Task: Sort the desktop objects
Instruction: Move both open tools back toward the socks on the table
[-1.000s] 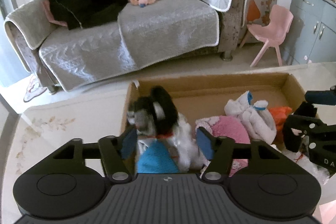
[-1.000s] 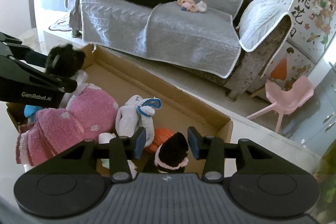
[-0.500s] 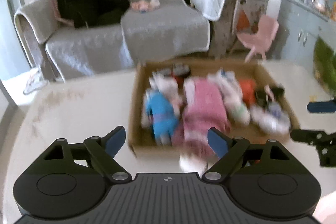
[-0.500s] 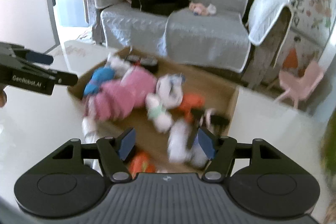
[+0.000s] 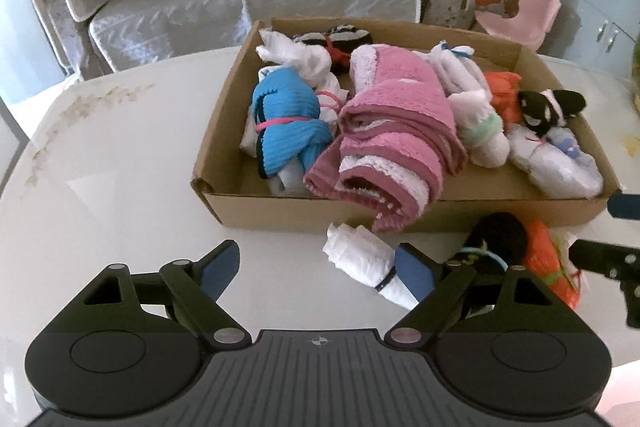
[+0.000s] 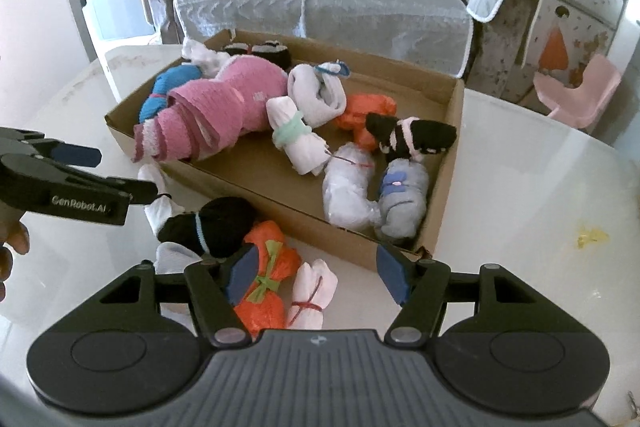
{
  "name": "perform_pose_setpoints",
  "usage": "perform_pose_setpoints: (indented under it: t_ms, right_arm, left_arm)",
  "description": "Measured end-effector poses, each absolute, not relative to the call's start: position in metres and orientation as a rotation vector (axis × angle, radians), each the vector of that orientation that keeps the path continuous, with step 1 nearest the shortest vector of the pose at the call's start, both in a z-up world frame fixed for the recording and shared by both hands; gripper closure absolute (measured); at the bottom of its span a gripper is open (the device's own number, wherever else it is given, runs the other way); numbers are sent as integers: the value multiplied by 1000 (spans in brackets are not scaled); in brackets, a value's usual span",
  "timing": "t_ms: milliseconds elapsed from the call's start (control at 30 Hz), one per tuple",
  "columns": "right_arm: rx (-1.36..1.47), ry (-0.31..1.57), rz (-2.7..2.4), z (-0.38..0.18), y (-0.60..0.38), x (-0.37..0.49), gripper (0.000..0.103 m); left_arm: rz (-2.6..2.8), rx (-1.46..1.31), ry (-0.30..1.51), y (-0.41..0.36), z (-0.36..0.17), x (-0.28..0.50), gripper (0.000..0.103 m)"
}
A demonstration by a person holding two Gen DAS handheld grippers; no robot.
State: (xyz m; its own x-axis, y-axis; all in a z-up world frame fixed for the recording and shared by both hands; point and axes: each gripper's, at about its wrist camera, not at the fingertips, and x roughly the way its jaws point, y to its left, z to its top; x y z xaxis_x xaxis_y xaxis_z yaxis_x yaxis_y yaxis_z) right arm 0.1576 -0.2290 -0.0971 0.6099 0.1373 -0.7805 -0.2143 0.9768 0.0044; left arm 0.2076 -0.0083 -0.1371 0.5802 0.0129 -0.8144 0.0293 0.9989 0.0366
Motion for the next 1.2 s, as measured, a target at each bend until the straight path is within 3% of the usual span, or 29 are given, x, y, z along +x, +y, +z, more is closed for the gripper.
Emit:
perform_pose_setpoints:
  t_ms: [567,867,1200]
  right_arm:
    - [-179,913,242,-113,-207,149,37]
    - [-142,969,259,-121,-212,142,52]
    - [-122,975,261,-122,-212,140,52]
  left_arm:
    - [29,28,961,-4,-145,205,5]
    - [69,88,965,13,-138,189,6]
    - [115,-31,1027,28,-137,190,3]
